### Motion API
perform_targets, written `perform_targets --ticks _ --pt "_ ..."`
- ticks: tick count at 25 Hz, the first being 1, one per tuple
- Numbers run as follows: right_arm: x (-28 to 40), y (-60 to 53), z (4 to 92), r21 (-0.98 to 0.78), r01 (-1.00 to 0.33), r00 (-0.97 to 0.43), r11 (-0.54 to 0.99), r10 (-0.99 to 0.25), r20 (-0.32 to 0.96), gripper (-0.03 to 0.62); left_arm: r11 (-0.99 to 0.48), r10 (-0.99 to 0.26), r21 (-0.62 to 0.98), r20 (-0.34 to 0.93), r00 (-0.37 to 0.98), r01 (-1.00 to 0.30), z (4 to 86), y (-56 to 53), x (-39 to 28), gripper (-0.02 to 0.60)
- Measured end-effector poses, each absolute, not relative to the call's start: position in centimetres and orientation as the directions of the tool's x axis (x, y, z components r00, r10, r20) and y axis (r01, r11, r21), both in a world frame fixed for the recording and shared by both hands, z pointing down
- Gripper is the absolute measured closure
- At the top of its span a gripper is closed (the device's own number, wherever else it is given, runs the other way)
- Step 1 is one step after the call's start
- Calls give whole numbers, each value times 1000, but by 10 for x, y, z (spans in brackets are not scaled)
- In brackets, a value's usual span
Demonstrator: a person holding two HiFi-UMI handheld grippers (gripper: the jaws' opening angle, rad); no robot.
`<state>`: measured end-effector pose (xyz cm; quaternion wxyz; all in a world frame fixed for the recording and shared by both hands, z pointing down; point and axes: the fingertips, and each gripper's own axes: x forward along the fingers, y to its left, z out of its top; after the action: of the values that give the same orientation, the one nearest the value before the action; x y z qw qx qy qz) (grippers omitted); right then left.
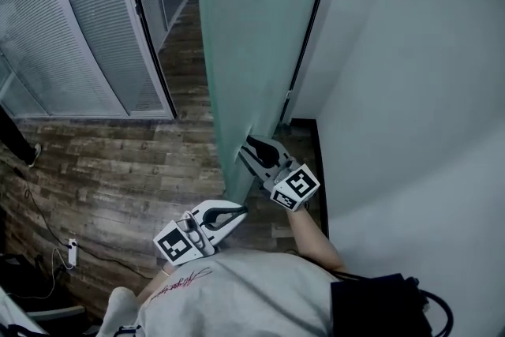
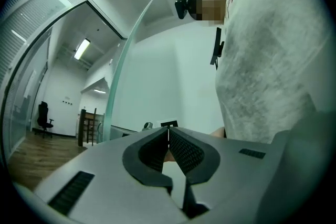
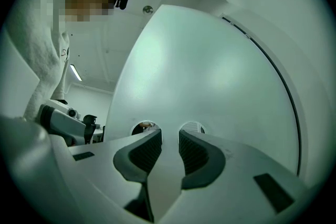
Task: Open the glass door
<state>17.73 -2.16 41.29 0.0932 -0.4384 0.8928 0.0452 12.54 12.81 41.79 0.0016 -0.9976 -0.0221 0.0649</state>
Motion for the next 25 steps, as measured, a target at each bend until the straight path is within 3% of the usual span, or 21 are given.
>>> perform_targets --ticks 11,25 --pt "234 36 421 5 -804 -579 595 -781 -235 484 -966 258 -14 -96 961 257 429 181 174 563" --pt "299 80 426 6 -781 -605 625 -753 -260 485 -921 388 -24 -110 915 388 421 212 224 563"
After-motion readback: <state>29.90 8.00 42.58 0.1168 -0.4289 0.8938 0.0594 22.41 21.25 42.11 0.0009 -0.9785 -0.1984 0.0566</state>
